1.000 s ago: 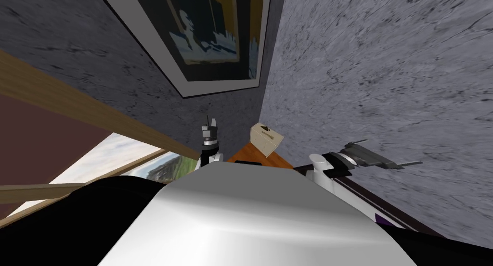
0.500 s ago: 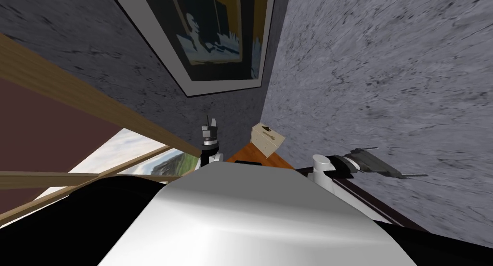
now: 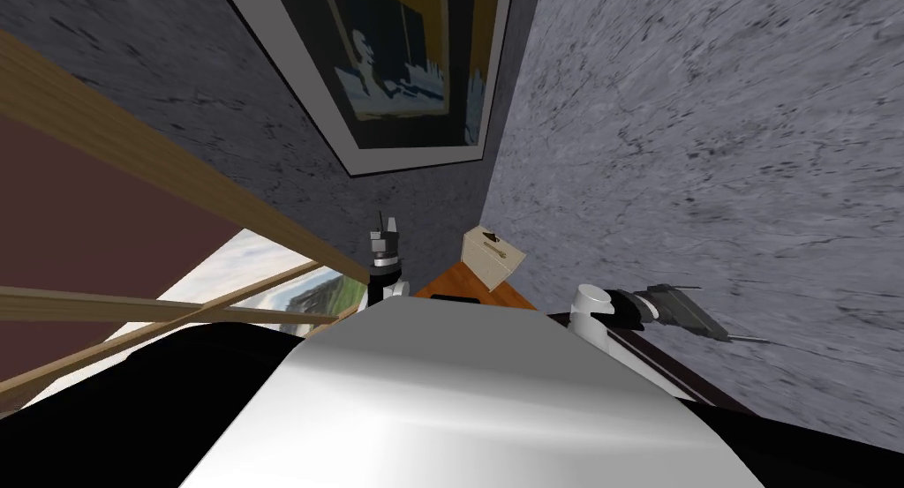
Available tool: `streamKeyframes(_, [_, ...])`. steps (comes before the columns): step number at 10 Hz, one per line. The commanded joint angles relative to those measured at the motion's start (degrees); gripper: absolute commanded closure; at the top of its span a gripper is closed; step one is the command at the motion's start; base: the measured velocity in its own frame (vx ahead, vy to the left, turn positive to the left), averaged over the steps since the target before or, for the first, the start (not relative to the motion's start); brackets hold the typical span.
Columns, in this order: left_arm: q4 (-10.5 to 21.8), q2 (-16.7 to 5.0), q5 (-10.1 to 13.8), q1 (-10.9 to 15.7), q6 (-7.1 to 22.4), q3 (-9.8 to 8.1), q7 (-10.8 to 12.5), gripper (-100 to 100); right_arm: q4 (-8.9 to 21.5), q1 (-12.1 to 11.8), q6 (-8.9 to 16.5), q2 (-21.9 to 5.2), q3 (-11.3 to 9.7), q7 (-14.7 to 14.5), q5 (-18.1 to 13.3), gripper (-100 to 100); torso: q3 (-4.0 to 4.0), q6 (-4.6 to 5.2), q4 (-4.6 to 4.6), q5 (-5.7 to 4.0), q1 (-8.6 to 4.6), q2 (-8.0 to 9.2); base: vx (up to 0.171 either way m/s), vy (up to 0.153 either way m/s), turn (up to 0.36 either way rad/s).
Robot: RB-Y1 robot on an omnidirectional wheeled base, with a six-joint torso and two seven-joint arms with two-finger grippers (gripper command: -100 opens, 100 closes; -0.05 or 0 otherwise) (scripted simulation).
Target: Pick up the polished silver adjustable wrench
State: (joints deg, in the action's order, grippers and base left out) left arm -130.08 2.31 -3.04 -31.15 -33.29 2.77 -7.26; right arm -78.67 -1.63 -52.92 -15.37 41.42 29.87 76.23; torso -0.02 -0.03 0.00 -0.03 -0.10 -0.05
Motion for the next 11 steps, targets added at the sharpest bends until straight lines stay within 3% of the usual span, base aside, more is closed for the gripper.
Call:
streamKeyframes(1, [0.0, 0.0, 0.0, 0.0, 0.0, 0.0, 0.0, 0, 1.93, 0.8, -0.4, -0.06, 1.23, 0.71, 2.86, -100, 0.0, 0.0, 0.0, 0.0, 0.0, 0.0, 0.0, -0.027, 0.099])
streamKeyframes(3, [0.0, 0.0, 0.0, -0.01, 0.0, 0.0, 0.0, 0, 1.93, 0.8, -0.4, -0.06, 1.23, 0.71, 5.34, -100, 0.0, 0.06, 0.0, 0.01, 0.03, 0.0, 0.002, -0.007, -0.014])
streamKeyframes(4, [0.0, 0.0, 0.0, -0.01, 0.0, 0.0, 0.0, 0, 4.44, 2.79, -1.36, 0.1, 3.31, 2.12, 7.4, -100, 0.0, 0.06, 0.0, 0.02, 0.07, 0.01, 0.001, -0.013, 0.201])
streamKeyframes(6, [0.0, 0.0, 0.0, -0.01, 0.0, -0.01, 0.0, 0, 5.48, 2.79, -1.36, 0.1, 3.31, 2.12, 10.67, -100, -0.02, 0.06, -0.01, 0.0, -0.01, -0.03, 0.008, -0.024, 0.042])
streamKeyframes(7, [0.0, 0.0, 0.0, -0.01, 0.0, -0.01, 0.0, 0, 7.11, 4.79, -2.19, 0.28, 5.27, 3.47, 12.84, -100, -0.01, 0.06, -0.01, 0.01, 0.01, -0.02, 0.013, -0.026, 0.21])
streamKeyframes(9, [0.0, 0.0, 0.0, -0.01, 0.0, -0.01, 0.0, 0, 9.01, 4.79, -2.19, 0.28, 5.27, 3.47, 15.91, -100, -0.04, 0.05, -0.02, -0.01, -0.04, -0.06, 0.01, -0.028, 0.042])
streamKeyframes(10, [0.0, 0.0, 0.0, -0.01, 0.0, -0.01, 0.0, 0, 11.77, 6.79, -2.89, 0.48, 7.08, 4.75, 17.63, -100, -0.02, 0.07, -0.01, 0.01, 0.0, -0.03, 0.013, -0.03, 0.137])
streamKeyframes(11, [0.0, 0.0, 0.0, -0.01, 0.0, 0.0, 0.0, 0, 12.49, 6.79, -2.89, 0.48, 7.08, 4.75, 19.22, -100, -0.04, 0.01, -0.01, 0.0, -0.03, -0.07, 0.019, -0.037, 0.142])
